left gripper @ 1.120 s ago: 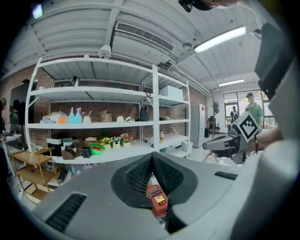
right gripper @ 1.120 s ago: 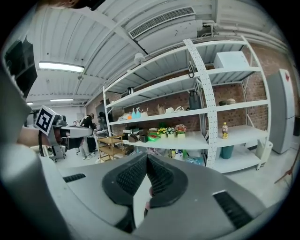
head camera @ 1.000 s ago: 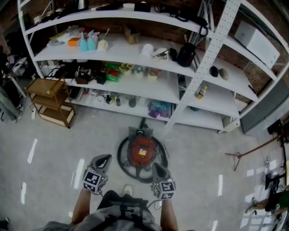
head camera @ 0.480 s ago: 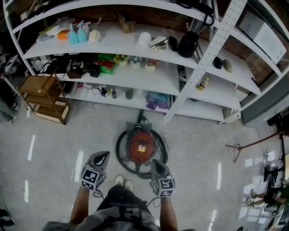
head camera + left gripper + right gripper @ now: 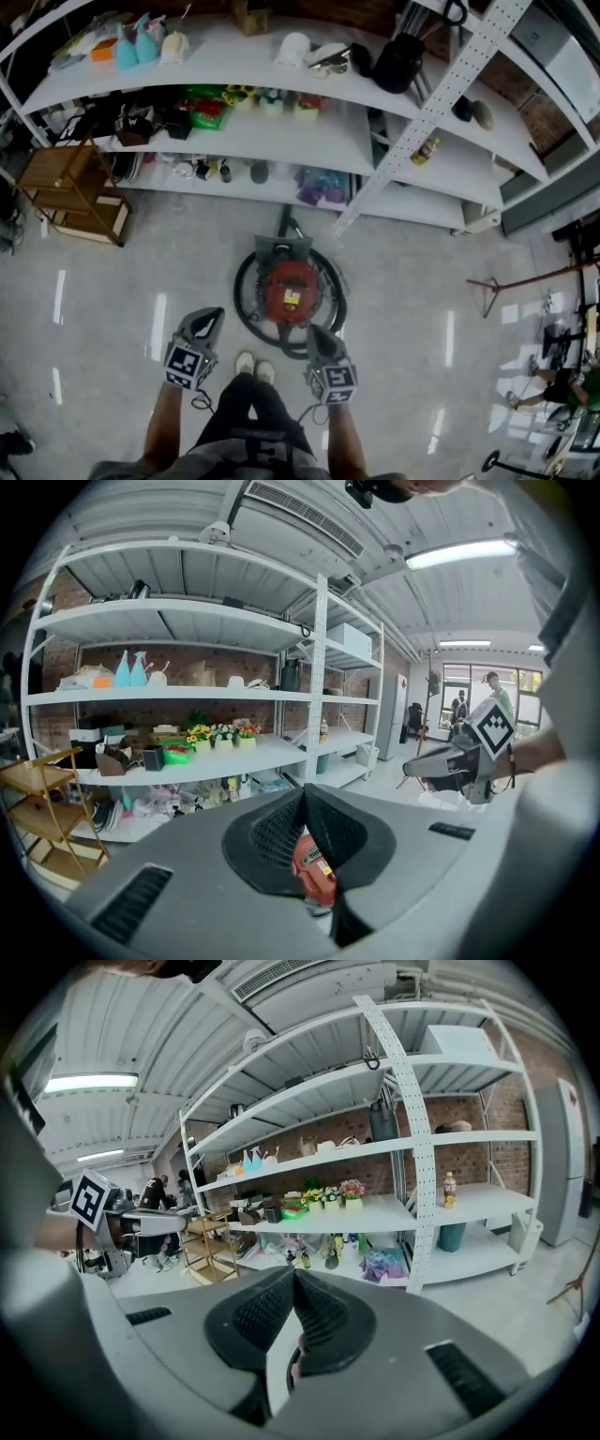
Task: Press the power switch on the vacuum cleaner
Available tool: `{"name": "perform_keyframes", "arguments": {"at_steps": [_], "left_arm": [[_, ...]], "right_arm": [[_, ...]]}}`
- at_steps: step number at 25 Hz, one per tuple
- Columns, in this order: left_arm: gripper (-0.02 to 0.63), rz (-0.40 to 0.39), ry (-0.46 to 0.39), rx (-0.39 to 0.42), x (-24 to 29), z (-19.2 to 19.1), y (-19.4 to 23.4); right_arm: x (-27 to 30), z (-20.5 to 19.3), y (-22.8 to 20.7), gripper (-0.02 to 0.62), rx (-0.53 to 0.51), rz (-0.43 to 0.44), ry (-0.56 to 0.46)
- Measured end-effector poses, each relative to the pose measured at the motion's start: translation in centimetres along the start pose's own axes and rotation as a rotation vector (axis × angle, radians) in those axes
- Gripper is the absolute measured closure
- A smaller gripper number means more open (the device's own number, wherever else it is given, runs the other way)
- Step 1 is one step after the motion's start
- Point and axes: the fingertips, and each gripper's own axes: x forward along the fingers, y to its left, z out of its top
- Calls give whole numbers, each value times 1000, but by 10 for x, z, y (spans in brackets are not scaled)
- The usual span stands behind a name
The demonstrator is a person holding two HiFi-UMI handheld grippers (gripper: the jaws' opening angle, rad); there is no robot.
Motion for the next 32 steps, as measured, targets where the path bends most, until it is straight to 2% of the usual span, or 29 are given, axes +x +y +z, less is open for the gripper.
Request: {"name": "perform_keyframes", "arguments": {"at_steps": [8,16,25,32], "left_arm": [[598,-39,41,-41,37,-39,-2],[598,-80,79,-78,69,-80,-7],[598,-110,123,-83,91,-142,-1],[598,-113,161,-125,110,-187,-2]], "right_arm": [[37,-37,-9,583,41,2,49],[69,-92,-29,583,54,0,128],[109,-139,-41,583,74,3,162],[137,-181,-50,583,89,7,194]]}}
